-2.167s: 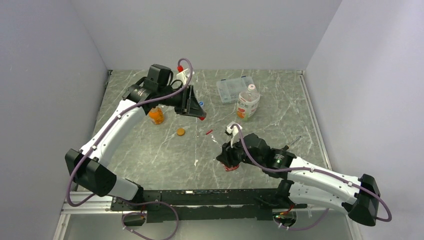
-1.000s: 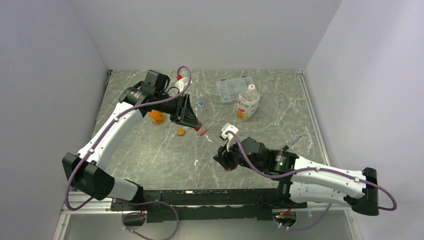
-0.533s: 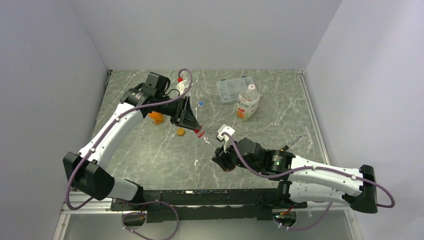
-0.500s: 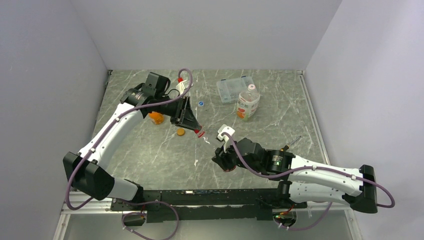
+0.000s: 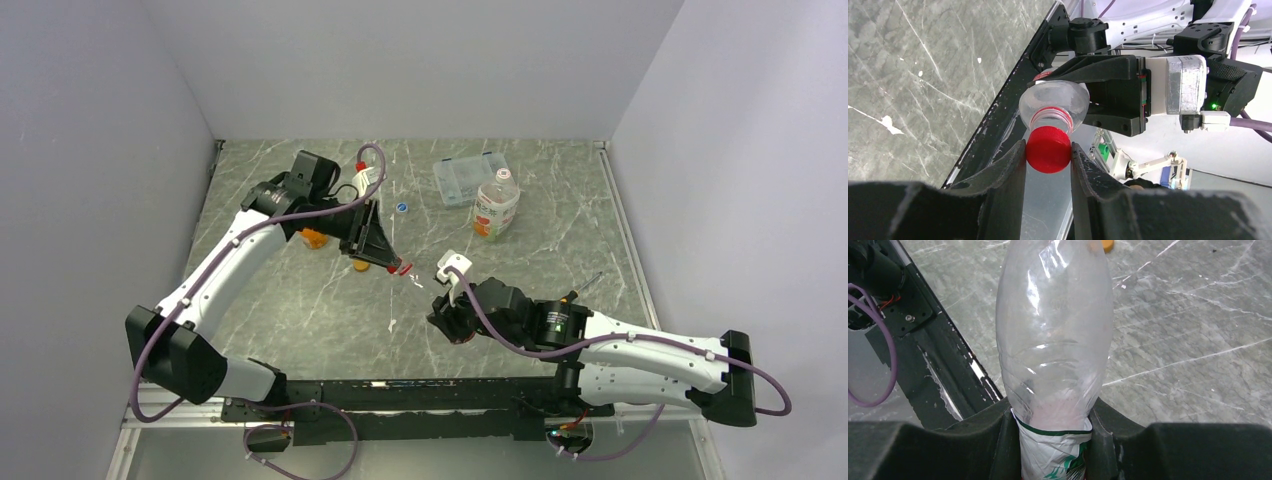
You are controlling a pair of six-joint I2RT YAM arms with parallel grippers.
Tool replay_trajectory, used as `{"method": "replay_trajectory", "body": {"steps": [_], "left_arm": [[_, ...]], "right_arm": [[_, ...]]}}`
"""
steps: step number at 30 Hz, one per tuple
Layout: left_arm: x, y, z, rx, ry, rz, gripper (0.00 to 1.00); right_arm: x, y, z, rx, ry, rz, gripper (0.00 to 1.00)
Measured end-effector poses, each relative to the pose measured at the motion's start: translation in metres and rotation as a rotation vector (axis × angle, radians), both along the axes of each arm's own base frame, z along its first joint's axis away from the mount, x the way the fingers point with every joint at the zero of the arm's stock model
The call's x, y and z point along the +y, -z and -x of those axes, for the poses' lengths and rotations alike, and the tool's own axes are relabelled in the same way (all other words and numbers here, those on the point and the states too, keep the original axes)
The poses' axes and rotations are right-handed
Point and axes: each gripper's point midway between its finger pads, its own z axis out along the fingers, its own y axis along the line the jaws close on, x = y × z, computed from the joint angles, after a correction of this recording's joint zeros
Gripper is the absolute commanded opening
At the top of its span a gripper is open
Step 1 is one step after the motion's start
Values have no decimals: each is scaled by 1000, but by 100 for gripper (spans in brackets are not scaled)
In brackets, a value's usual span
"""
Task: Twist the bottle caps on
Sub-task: Screw the bottle cap onto the plastic bottle.
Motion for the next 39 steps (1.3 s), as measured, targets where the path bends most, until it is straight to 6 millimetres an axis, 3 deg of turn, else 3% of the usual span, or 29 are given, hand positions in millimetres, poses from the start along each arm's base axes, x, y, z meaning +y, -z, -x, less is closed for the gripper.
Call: {"method": "replay_trajectory", "body": {"steps": [17, 30, 39], "left_arm": [[-4, -4, -7, 0, -28, 31, 23], [-2, -8, 9, -24, 77, 87, 22], [-3, -6, 8, -91, 97, 43, 22]], "right_arm": [[6, -4, 1, 4, -14, -8, 22], [10, -9, 15, 19, -111, -17, 19], [12, -7, 15, 44, -119, -15, 18]]}}
